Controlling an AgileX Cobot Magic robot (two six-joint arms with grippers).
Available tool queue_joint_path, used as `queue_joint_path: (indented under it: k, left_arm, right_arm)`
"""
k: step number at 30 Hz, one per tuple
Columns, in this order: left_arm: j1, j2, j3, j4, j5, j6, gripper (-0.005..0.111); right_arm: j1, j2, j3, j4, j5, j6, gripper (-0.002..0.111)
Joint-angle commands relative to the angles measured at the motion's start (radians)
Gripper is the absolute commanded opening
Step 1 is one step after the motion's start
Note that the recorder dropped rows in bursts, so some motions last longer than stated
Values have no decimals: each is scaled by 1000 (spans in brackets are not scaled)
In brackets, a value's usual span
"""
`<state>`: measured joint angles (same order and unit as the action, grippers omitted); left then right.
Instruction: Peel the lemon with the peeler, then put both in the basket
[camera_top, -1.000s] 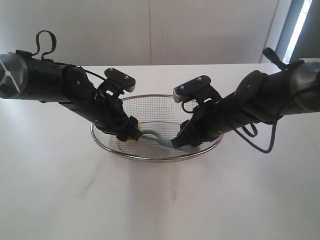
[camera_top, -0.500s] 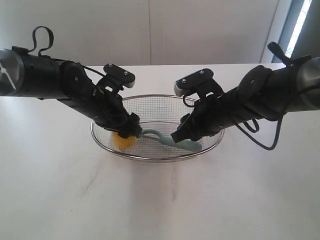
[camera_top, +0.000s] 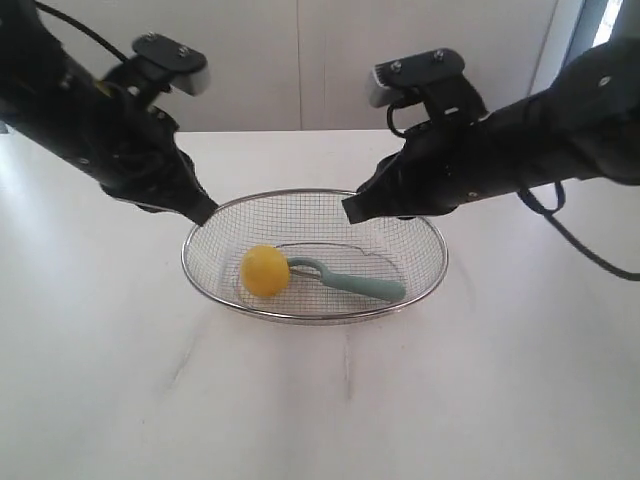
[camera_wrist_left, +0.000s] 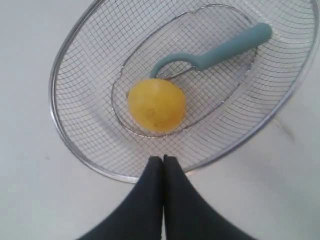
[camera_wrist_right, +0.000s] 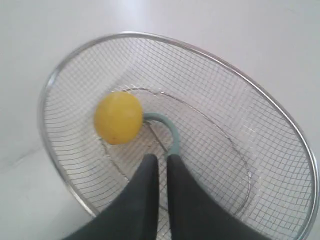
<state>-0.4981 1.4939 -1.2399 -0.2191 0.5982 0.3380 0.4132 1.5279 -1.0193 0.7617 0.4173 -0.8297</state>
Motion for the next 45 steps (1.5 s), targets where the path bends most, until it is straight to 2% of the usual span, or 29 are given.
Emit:
queue_joint_path:
  k: [1, 10, 19, 22, 28, 45]
  left_arm:
    - [9, -206, 77, 13, 89, -14, 0]
    - [9, -703, 376, 15, 85, -148, 0]
    - [9, -1120, 672, 15, 76, -260, 0]
    - [9, -1175, 760, 15, 24, -260, 0]
    - [9, -1178, 912, 15, -86, -260, 0]
    - [9, -1178, 917, 10, -74, -260, 0]
  right_arm:
    - [-5, -150, 93, 0, 51, 30, 0]
    - [-5, -510, 444, 0, -80, 143, 0]
    - [-5, -860, 634, 0, -96, 214, 0]
    - [-5, -911, 659, 0, -132, 214, 0]
    - [-5, -918, 682, 0, -174, 205, 0]
    - [-5, -918, 682, 0, -172, 205, 0]
